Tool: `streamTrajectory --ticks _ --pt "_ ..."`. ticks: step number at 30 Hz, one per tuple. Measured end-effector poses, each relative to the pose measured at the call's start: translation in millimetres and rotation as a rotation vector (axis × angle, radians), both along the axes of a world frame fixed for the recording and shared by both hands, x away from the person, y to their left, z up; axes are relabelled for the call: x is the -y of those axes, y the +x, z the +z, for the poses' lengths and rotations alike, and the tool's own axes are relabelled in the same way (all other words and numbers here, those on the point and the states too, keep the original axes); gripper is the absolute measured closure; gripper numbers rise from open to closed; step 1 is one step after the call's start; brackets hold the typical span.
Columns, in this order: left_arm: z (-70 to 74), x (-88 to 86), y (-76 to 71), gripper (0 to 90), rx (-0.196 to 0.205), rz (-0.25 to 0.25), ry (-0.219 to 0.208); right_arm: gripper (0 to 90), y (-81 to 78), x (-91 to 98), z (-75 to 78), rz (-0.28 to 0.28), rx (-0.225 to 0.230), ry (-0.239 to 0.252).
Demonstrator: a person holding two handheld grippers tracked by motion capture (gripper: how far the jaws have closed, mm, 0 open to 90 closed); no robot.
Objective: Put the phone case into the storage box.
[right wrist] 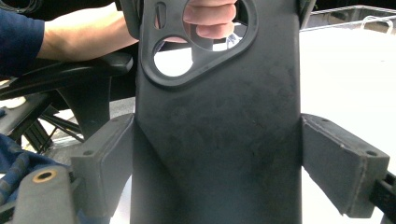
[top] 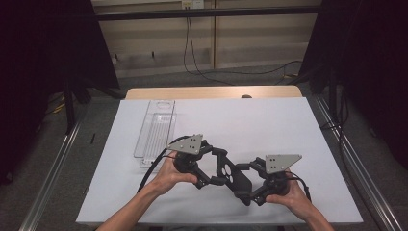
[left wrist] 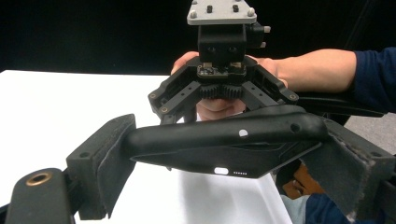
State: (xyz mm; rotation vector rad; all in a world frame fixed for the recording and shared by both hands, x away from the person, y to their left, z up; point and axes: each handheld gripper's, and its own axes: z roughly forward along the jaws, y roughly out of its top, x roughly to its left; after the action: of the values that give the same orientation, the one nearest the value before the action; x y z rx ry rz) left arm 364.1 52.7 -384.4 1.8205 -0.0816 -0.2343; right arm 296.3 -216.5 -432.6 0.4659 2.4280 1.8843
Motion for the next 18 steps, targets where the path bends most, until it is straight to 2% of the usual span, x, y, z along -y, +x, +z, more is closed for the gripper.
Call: streamTrajectory --ticks 5,7,11,18 --pt "1.2 0.5 -2.2 11.9 0.000 -0.001 -0.008 13.6 -0.1 -0.2 0.9 0.012 -0.002 0.003" --pt "1.1 0.3 -1.3 12.3 -0.037 -0.014 -0.021 13.6 -0.9 -1.3 0.6 0.015 0.004 -0.008" --pt "1.5 0.7 -2.6 12.5 -0.022 -0.010 -0.008 13.7 -0.9 -2.2 -0.1 0.017 0.008 -0.013" --pt "0.6 2.4 -2.1 12.0 -0.032 0.010 -0.014 13.7 -0.3 -1.5 -0.1 0.006 0.008 -0.017"
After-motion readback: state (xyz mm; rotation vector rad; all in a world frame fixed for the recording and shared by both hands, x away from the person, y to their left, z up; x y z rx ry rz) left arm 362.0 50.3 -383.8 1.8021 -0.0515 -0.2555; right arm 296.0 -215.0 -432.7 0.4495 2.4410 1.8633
